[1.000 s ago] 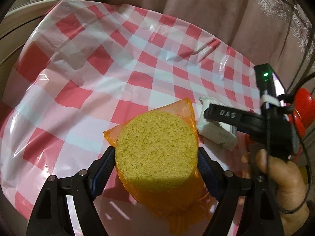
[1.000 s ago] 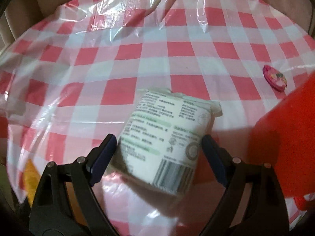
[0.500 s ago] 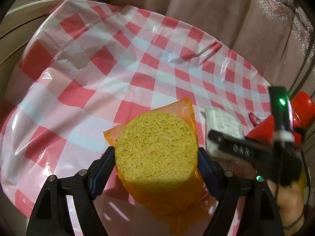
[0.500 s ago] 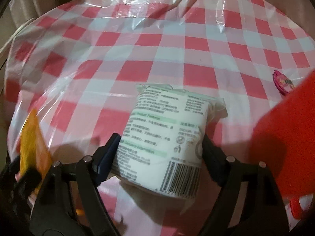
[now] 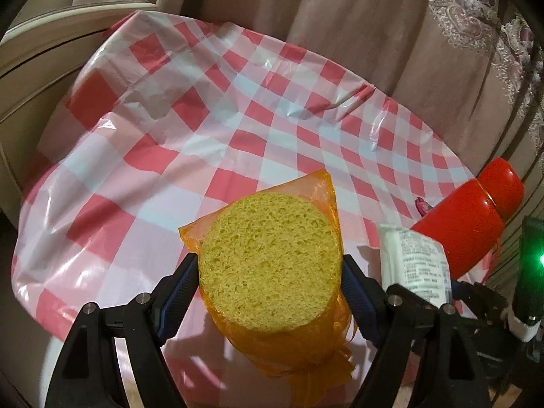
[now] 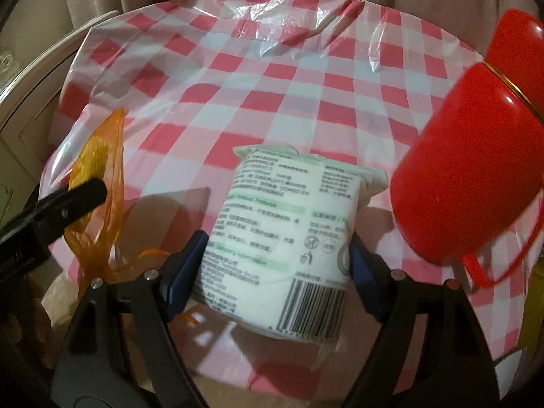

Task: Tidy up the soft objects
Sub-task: 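Carry the orange bag and white packet over the white box and open both tools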

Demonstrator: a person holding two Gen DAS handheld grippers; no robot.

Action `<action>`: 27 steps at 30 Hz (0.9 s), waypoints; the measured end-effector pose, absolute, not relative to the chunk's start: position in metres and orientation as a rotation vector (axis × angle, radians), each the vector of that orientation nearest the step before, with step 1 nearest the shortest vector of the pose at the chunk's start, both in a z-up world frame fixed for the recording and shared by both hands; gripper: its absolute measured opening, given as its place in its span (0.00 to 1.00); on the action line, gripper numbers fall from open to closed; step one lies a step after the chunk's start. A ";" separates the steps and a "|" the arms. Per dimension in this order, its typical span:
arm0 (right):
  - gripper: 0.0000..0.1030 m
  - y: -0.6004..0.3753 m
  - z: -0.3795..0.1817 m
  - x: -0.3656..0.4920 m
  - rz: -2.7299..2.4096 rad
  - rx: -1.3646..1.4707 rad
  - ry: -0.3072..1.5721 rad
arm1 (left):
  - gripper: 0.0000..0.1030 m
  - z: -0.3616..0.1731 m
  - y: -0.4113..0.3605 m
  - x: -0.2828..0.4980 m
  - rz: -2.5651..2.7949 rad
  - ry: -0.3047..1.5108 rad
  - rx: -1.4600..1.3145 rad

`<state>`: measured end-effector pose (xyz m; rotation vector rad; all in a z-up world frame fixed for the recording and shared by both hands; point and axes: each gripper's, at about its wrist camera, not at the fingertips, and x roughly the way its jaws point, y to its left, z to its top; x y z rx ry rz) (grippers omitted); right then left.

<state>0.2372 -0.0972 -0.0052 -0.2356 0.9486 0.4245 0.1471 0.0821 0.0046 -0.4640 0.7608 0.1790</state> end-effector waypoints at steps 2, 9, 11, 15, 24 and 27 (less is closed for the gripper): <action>0.79 -0.101 -0.003 0.228 0.428 -0.232 0.948 | 0.79 0.006 0.079 0.141 0.175 0.761 -0.466; 0.79 -0.113 0.008 0.200 0.425 -0.240 0.920 | 0.79 0.012 0.065 0.116 0.159 0.750 -0.468; 0.79 -0.117 0.011 0.191 0.427 -0.238 0.917 | 0.79 0.016 0.059 0.107 0.153 0.744 -0.468; 0.79 -0.127 0.018 0.177 0.425 -0.234 0.909 | 0.79 0.021 0.050 0.096 0.134 0.745 -0.469; 0.79 -0.155 0.033 0.146 0.414 -0.233 0.887 | 0.79 0.034 0.024 0.075 0.079 0.740 -0.451; 0.79 -0.166 0.035 0.139 0.404 -0.229 0.888 | 0.79 0.036 0.014 0.072 0.057 0.745 -0.441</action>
